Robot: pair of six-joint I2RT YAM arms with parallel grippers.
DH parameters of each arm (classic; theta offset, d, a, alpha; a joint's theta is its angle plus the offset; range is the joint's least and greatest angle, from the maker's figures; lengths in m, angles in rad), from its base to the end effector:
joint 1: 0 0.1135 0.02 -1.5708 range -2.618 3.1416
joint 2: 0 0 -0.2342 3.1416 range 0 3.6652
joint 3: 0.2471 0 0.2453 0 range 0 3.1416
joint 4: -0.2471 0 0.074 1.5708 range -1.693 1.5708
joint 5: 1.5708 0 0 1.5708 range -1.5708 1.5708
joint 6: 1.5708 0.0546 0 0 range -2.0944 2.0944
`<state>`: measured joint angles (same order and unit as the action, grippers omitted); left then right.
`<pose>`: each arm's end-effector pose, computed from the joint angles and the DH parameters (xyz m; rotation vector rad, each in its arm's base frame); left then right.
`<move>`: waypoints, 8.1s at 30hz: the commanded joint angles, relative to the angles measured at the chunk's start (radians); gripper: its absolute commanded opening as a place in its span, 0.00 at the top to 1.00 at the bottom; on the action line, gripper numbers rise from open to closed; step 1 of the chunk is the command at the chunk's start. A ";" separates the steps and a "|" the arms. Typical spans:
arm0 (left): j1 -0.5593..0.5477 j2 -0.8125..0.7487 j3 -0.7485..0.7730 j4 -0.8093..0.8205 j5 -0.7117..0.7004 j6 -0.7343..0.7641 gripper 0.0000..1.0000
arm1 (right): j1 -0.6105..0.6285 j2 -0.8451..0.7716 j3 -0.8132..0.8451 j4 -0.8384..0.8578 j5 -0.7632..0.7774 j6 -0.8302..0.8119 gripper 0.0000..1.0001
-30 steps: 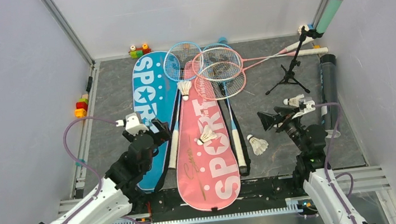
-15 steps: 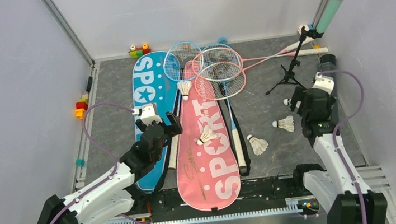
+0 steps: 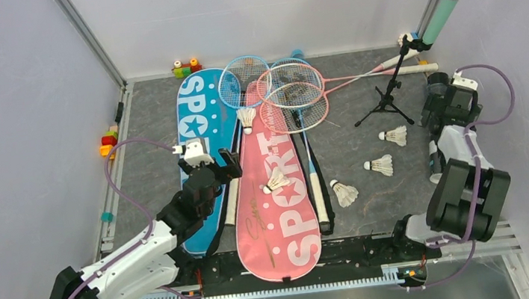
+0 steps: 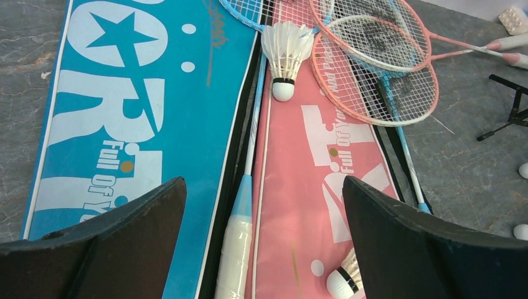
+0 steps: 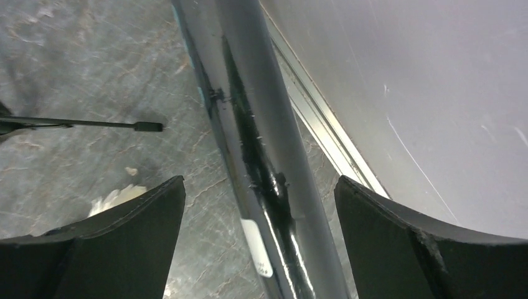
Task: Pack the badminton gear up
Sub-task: Pick up the shuttle tube at the center of the board, then open the lid of the shuttle tube.
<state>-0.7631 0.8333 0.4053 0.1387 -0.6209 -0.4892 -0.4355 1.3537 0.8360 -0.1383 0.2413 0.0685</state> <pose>0.1790 -0.1272 0.2089 -0.1774 1.8073 -0.3127 0.2725 -0.1412 0.1992 0.6884 2.1373 -0.4685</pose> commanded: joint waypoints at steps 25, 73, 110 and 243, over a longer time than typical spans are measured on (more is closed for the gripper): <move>0.007 0.020 -0.005 0.059 -0.049 0.031 0.00 | -0.083 0.235 -0.041 0.317 -0.290 -0.099 0.59; 0.010 0.040 0.015 0.117 0.212 0.014 0.00 | -0.081 -0.602 0.330 0.372 -1.085 0.429 0.71; 0.010 -0.123 -0.061 0.177 0.338 -0.173 0.00 | 1.122 -0.251 -0.166 0.521 -0.251 0.241 0.75; 0.030 0.308 0.438 0.084 0.765 1.310 0.98 | 1.347 -0.527 0.350 -0.786 0.440 0.428 1.00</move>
<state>-0.7361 1.2201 0.8631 -0.0990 0.1871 0.9733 0.9134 0.8387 1.2896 -0.9073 0.4515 0.4286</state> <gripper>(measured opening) 0.736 0.004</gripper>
